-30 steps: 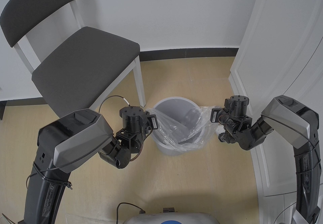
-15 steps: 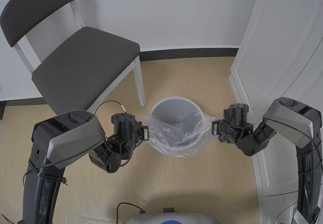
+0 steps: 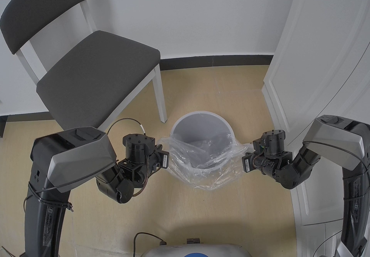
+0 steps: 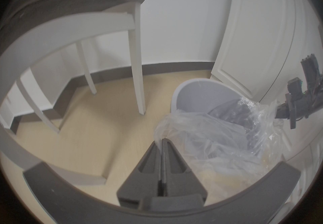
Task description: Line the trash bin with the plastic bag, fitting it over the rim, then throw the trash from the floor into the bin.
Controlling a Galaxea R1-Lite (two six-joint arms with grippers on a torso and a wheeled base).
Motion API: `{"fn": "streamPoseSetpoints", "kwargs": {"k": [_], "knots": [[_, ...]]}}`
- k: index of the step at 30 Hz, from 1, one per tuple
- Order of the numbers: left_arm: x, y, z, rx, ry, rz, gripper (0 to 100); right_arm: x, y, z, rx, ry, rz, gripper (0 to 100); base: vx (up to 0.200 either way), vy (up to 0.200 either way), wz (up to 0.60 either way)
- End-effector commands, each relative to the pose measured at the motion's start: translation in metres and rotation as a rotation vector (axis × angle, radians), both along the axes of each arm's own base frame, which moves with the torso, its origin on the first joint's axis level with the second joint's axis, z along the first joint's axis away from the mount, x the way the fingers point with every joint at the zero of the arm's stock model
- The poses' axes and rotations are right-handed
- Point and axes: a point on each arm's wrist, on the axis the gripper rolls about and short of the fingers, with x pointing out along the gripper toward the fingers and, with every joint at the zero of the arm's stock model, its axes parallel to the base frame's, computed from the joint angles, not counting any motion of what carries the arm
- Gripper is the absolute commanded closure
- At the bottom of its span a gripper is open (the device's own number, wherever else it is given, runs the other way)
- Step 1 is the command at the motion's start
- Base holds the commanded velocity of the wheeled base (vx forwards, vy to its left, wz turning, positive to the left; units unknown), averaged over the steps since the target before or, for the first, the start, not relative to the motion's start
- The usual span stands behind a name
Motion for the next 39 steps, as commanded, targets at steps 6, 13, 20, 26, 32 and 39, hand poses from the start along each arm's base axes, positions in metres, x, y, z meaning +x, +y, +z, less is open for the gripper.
{"fn": "streamPoseSetpoints", "kwargs": {"k": [6, 13, 20, 26, 32, 39], "knots": [[0.021, 0.017, -0.043, 0.191, -0.183, 0.042, 100, -0.016, 0.001, -0.027, -0.128, 0.071, 0.072, 100, 0.000, 0.000, 0.00], [0.027, 0.024, -0.048, 0.220, -0.189, 0.069, 100, -0.022, -0.001, -0.042, -0.195, 0.113, 0.102, 100, 0.000, 0.000, 0.00], [0.041, 0.019, -0.043, 0.201, -0.245, 0.129, 100, -0.021, 0.000, -0.048, -0.203, 0.100, 0.101, 100, 0.000, 0.000, 0.00], [0.048, 0.015, -0.030, 0.148, -0.289, 0.148, 100, -0.014, -0.003, -0.040, -0.181, 0.026, 0.081, 100, 0.000, 0.000, 0.00], [0.045, 0.014, -0.020, 0.130, -0.298, 0.147, 100, -0.011, -0.011, -0.025, -0.168, -0.010, 0.057, 100, 0.000, 0.000, 0.00], [0.044, 0.010, -0.018, 0.120, -0.298, 0.139, 100, -0.002, -0.014, -0.025, -0.161, -0.026, 0.037, 100, 0.000, 0.000, 0.00]]}}
